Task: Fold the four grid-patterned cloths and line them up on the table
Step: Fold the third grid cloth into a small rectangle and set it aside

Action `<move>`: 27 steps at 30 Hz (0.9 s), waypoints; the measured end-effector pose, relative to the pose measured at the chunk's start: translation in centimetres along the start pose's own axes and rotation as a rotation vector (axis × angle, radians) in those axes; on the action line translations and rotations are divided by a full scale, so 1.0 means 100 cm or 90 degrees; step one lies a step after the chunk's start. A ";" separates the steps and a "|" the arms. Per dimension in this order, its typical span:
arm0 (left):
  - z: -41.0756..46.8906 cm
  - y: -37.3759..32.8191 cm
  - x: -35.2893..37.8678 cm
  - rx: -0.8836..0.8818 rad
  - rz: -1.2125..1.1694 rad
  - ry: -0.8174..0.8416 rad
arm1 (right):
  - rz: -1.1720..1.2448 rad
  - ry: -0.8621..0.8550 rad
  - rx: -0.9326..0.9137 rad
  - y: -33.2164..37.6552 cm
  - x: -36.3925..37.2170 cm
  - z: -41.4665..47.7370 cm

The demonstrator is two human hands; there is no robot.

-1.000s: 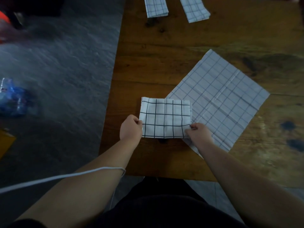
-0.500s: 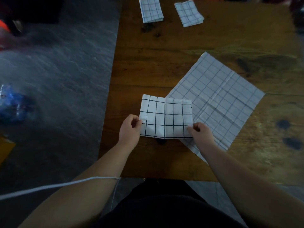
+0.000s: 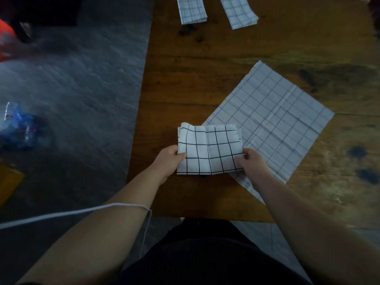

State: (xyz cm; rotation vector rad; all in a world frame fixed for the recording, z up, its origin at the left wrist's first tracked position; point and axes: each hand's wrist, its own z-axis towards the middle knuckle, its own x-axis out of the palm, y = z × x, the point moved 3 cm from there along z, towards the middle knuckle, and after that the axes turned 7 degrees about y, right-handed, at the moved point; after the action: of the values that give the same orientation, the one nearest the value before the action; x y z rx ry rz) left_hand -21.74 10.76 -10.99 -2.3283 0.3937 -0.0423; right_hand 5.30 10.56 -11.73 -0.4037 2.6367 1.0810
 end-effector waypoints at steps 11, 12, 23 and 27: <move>-0.014 -0.008 0.001 0.038 -0.082 0.041 | 0.025 0.005 -0.099 0.001 -0.011 -0.005; -0.015 -0.009 0.002 0.038 -0.084 0.049 | 0.038 0.015 -0.103 0.000 -0.012 -0.005; -0.014 -0.024 0.006 0.067 -0.089 0.025 | 0.098 0.120 -0.027 0.010 -0.010 -0.002; -0.007 -0.021 0.006 0.078 -0.035 -0.061 | -0.099 0.158 -0.033 0.004 -0.016 -0.001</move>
State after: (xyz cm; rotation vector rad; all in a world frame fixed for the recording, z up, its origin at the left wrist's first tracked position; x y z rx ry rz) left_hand -20.75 11.47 -9.06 -2.2099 0.2712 0.0178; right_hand 6.69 11.03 -10.90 -0.7877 2.7350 1.1132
